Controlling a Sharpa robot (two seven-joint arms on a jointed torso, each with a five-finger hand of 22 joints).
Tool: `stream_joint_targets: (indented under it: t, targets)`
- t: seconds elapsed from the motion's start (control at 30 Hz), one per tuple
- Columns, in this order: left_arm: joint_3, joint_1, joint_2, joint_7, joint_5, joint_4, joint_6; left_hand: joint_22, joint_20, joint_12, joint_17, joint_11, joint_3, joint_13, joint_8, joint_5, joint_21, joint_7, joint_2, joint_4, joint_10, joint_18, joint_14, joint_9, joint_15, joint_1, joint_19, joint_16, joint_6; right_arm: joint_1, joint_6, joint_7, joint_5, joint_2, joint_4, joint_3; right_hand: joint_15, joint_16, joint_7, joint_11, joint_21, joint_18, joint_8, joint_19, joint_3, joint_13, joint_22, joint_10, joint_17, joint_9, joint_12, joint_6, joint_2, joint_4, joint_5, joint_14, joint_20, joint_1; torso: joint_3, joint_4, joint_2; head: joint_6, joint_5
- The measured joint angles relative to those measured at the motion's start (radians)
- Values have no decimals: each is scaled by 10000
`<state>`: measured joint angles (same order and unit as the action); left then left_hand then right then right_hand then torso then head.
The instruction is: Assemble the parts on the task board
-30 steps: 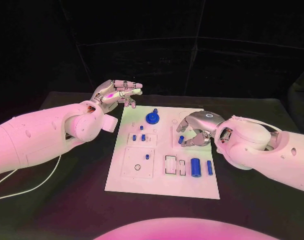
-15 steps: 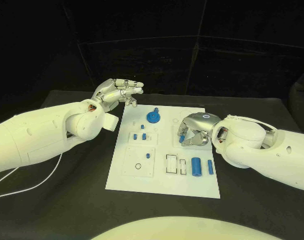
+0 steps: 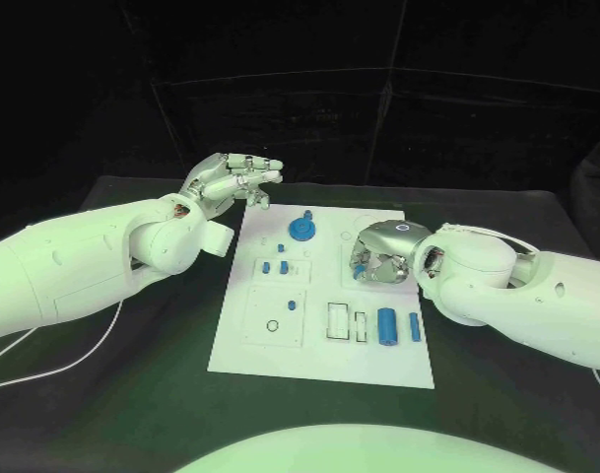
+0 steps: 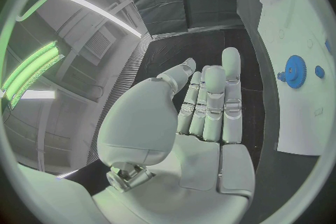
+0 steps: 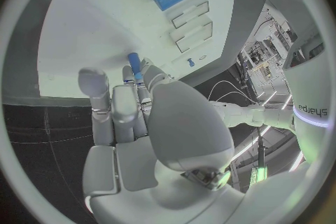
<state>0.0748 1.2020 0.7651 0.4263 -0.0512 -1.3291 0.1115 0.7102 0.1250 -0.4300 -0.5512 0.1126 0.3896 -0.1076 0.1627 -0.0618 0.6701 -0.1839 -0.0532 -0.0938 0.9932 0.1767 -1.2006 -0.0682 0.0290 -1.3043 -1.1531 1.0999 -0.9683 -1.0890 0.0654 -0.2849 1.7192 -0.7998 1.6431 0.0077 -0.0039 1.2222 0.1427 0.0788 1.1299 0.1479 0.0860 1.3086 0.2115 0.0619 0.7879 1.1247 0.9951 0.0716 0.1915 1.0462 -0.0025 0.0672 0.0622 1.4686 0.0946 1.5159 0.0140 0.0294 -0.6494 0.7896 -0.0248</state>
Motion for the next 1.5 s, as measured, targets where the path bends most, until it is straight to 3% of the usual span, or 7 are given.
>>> stream_joint_targets:
  t: [0.27, 0.5, 0.57, 0.8, 0.97, 1.27, 1.5]
  targets:
    - [0, 0, 0, -5, 0, 7, -3, 1, 0, 0, -1, 0, 0, 0, 0, 0, -40, 0, 0, 0, 0, 0, 0, -1, 0, 0, 0, 0, 0, 1, 94, 2, 175, 78, -43, -1, -35, 112, -2, -43, 233, -1, -27, 87, 886, -10, 301, 378, 94, -17, -348, 264, -107, -81, -46, -36, -19, -107, 3, -1, 1, 16, 12]
    - [0, 0, 8, -11, 1, 10, -5, 1, 0, 0, -1, 0, 0, 0, 0, 0, -39, 0, 0, 0, 0, 0, 0, -1, 0, 0, 0, 0, 0, 6, 442, 49, 300, -114, 216, -4, -35, 149, 7, -53, 386, 0, -57, 123, 1383, 10, 504, 551, 106, -20, -503, 401, -267, -193, -98, -36, -55, -264, 4, -1, 12, 22, -6]
    - [0, 0, 11, -13, 1, 12, -6, 1, 0, 0, -1, 0, 0, 0, 0, 0, -39, 0, 0, 0, 0, -1, 0, -1, 0, 0, 0, 0, 0, 6, 599, 65, 314, -230, 393, -4, -35, 149, 25, -54, 386, -150, -57, 124, 1484, 14, 523, 618, 111, -14, -563, 426, -304, -219, -98, -36, -55, -302, 4, -1, 13, 29, -24]
    - [1, 0, 10, -19, 1, 19, -7, 2, 0, 0, -1, 0, 0, 0, 0, 0, -39, 0, 0, 0, 1, -1, 0, -1, 0, 0, 0, 0, 0, 6, 1194, 196, 315, -550, 1118, 15, -35, 188, 25, -44, 428, -163, -58, 123, 1638, 13, 569, 628, 144, -11, -615, 453, -396, -266, -99, -36, -55, -316, 7, -1, 17, 12, -46]
    - [3, -1, 0, -22, 1, 20, -7, -6, 0, 0, 7, 0, 0, 0, 0, 0, -39, 0, 0, 0, 1, -1, -1, -2, 0, 0, 0, 0, 0, 1, 1648, 369, 298, -592, 1540, 146, -35, 230, 25, -37, 465, -162, -99, 123, 1774, 11, 597, 671, 171, -10, -678, 453, -435, -315, -54, -36, -55, -356, 11, 6, 16, 5, -67]
    - [3, -2, -23, -24, 2, 13, -7, -6, 0, 0, 7, 0, 0, 0, 0, 0, -39, 0, 0, 0, 1, -1, -1, -2, -1, 0, 0, 0, 0, 0, 1918, 817, 104, 264, 1525, 182, -34, 266, 53, -36, 465, -161, -117, 123, 2041, 4, 635, 742, 176, -11, -774, 484, -497, -393, 54, -36, -55, -417, 23, 15, 10, 84, -220]
    - [3, -2, -67, -24, 3, 11, -7, -5, 0, 0, 6, 0, 0, 0, 0, 0, -39, 0, 0, 0, 1, -2, -1, -2, -1, 0, 0, 0, 0, 141, 1870, 1247, -55, 1171, 1005, 130, -34, 266, 53, -36, 503, -160, -126, 123, 2161, 7, 635, 742, 176, -12, -813, 484, -530, -423, 163, -36, -55, -450, 23, 29, 3, 165, -465]
